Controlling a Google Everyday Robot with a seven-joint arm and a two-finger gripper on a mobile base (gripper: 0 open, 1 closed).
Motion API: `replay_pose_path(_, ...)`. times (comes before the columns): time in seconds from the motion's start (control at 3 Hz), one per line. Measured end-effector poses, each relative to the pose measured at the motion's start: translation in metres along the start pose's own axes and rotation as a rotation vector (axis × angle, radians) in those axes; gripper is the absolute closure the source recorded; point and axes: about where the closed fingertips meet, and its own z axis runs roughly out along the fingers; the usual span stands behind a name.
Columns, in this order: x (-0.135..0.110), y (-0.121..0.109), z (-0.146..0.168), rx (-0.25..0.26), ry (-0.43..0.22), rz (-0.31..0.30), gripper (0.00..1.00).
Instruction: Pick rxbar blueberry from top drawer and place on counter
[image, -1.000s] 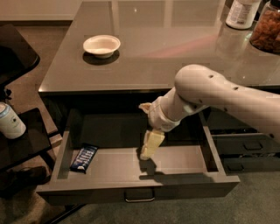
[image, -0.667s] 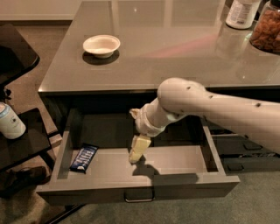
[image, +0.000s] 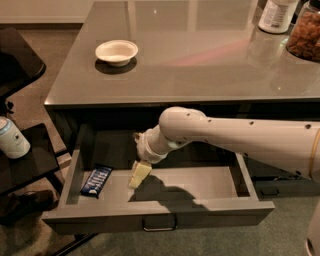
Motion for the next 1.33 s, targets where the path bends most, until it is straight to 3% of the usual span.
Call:
replay_pose_path(0.33, -0.013, 0.005, 0.024, -0.003, -0.054, 0.035, 0.0)
replay_pose_path(0.67, -0.013, 0.006, 0.024, -0.004, -0.056, 0.034, 0.0)
replay_pose_path(1.33, -0.052, 0.023, 0.039, -0.048, -0.145, 0.013, 0.0)
